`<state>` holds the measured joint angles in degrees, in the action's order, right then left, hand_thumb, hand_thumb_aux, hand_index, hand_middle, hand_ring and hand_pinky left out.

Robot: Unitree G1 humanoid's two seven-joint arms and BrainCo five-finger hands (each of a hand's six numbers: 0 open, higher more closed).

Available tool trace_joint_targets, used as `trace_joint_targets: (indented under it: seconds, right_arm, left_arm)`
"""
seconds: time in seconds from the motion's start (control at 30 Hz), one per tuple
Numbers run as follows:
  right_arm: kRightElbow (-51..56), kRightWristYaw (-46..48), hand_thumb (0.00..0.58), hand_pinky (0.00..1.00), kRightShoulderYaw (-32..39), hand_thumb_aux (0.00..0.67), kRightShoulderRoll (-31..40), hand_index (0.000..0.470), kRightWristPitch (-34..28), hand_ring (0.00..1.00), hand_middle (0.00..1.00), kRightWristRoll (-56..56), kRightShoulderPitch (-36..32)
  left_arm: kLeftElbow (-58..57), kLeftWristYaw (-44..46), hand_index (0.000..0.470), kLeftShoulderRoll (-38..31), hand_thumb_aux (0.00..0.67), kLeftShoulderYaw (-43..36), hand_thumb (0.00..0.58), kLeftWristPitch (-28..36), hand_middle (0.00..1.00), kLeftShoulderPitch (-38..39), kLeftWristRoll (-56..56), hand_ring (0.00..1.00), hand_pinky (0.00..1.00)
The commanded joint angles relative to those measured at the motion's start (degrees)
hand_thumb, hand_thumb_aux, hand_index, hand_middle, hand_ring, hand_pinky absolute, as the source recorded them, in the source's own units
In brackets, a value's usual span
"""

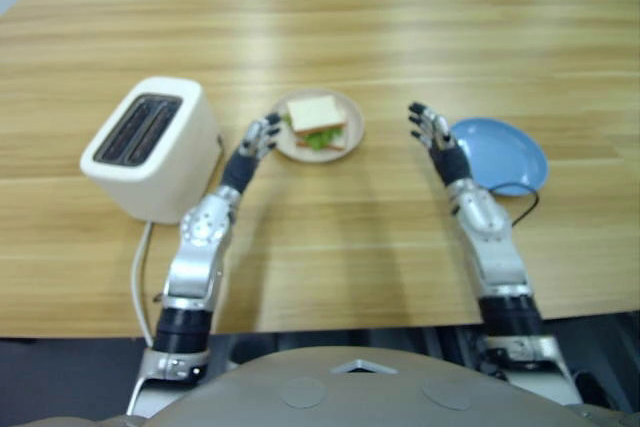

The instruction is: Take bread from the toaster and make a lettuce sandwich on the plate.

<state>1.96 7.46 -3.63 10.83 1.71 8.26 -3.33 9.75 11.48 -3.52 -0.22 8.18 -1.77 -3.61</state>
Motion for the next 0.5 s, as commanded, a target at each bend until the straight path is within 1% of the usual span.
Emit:
trace_joint_targets:
  seconds: [0.03, 0.17, 0.3, 0.5]
  right_arm:
    - [0.81, -0.98, 0.000, 0.00, -3.90, 0.000, -4.53, 0.000, -1.10, 0.00, 0.00, 5.82, 2.01]
    - [2.22, -1.39, 0.000, 0.00, -3.76, 0.000, -6.85, 0.000, 3.07, 0.00, 0.00, 3.82, 3.39]
    - [4.64, -1.09, 0.000, 0.00, -3.40, 0.000, -7.63, 0.000, 5.34, 0.00, 0.00, 2.81, 3.28]
    - [6.64, 0.08, 0.000, 0.00, -1.93, 0.000, -6.64, 0.000, 7.13, 0.00, 0.00, 0.29, 2.80]
  left_arm:
    - [-4.64, -2.90, 0.000, 0.76, 0.000, 2.10, 0.000, -5.36, 0.00, 2.08, 0.22, 0.00, 0.00]
    - [-9.58, -5.05, 0.000, 1.75, 0.000, 4.08, 0.000, -10.79, 0.00, 2.74, -0.28, 0.00, 0.00]
    - [-13.55, -6.66, 0.000, 2.33, 0.000, 4.98, 0.000, -15.20, 0.00, 1.87, 0.09, 0.00, 0.00]
    - [-17.45, -7.20, 0.000, 2.81, 0.000, 4.33, 0.000, -18.74, 0.00, 1.23, 0.29, 0.00, 0.00]
